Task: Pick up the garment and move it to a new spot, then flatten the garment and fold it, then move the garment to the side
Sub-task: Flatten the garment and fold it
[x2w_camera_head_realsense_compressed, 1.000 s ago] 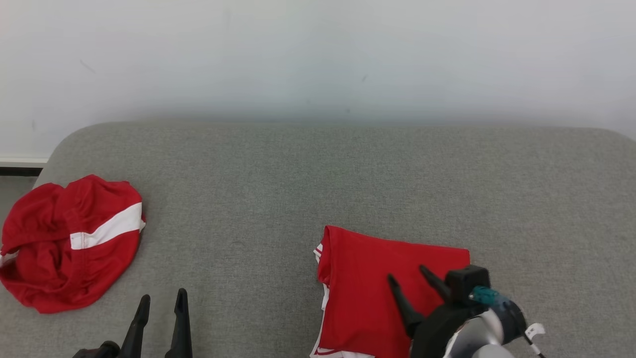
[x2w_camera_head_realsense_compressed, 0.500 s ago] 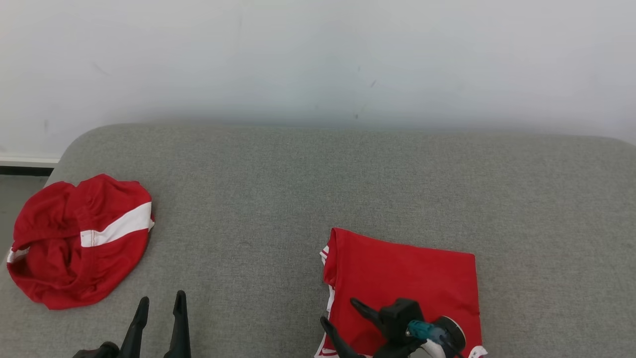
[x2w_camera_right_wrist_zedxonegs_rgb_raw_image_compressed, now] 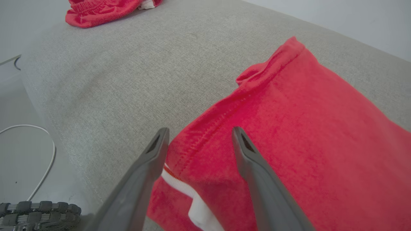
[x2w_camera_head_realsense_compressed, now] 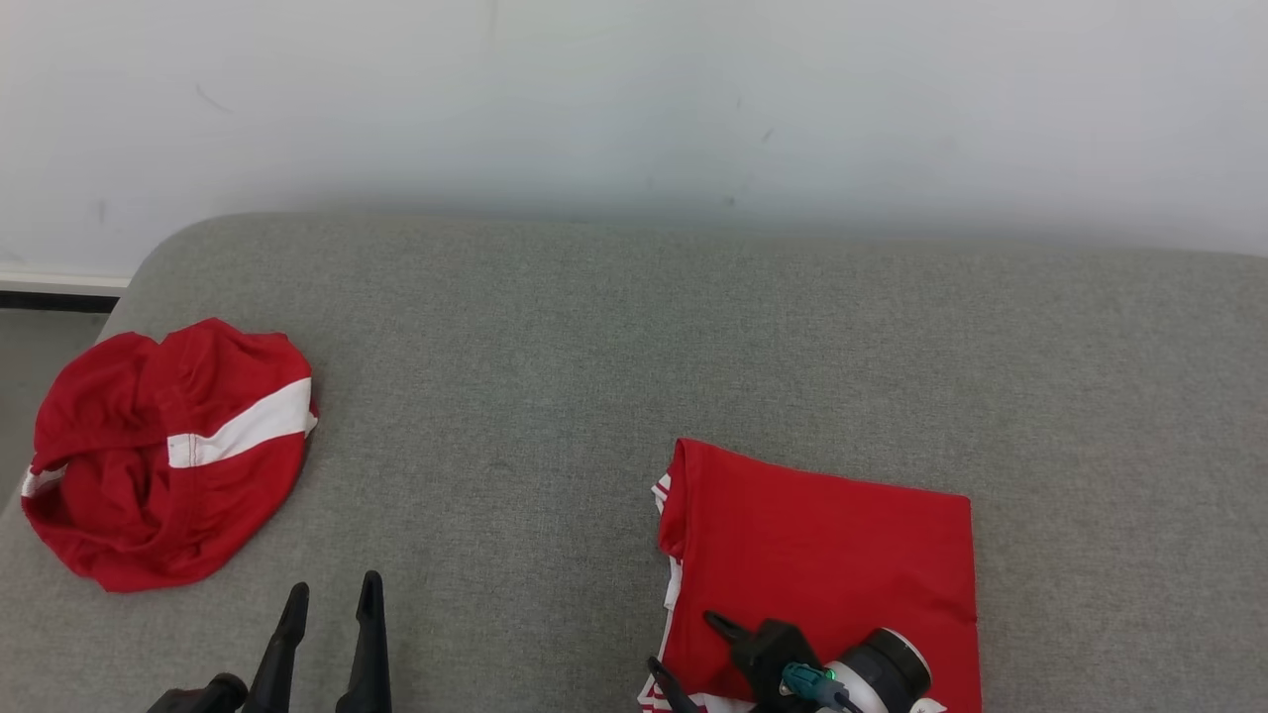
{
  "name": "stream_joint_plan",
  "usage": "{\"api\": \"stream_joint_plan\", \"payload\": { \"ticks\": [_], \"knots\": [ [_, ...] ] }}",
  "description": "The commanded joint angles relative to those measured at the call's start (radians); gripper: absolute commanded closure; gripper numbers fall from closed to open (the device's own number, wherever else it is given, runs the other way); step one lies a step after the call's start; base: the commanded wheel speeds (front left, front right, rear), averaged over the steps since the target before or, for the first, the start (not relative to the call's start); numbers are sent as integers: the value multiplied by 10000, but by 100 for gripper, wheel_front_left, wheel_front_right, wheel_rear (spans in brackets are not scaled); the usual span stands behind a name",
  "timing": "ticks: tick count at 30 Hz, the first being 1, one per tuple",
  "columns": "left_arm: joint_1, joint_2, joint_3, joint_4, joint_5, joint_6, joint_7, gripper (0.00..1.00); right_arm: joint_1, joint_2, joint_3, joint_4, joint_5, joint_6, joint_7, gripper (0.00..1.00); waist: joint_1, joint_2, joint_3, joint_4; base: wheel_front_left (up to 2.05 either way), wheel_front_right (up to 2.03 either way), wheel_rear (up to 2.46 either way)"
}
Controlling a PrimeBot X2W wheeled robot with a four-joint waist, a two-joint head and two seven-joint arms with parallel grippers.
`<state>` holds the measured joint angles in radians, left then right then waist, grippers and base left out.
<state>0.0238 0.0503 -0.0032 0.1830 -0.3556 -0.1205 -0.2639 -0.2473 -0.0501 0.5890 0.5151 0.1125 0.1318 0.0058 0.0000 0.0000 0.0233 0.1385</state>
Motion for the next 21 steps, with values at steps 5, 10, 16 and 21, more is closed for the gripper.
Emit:
{"api": "stream_joint_plan", "payload": {
  "ticks": [5, 10, 16, 21],
  "knots": [
    [-97, 3, 20, -59, -92, 37, -4, 0, -168, -3, 82, 225, -329, -20, 289, 0, 0, 0, 156, 111, 0, 0, 0],
    [-138, 3, 7, -52, -136, 43, -4, 0, -182, -5, 160, 215, -337, -20, 360, 9, 0, 0, 216, 113, 0, 0, 0],
    [-192, 3, -9, -9, -144, 74, -4, 0, -122, -4, 256, 235, -298, -20, 438, 100, 0, 0, 219, 77, 0, 0, 0],
    [-199, 3, -40, 21, -166, 129, -3, 0, -77, -4, 263, 310, -318, -20, 533, 100, 0, 0, 204, 48, 0, 0, 0]
  ]
}}
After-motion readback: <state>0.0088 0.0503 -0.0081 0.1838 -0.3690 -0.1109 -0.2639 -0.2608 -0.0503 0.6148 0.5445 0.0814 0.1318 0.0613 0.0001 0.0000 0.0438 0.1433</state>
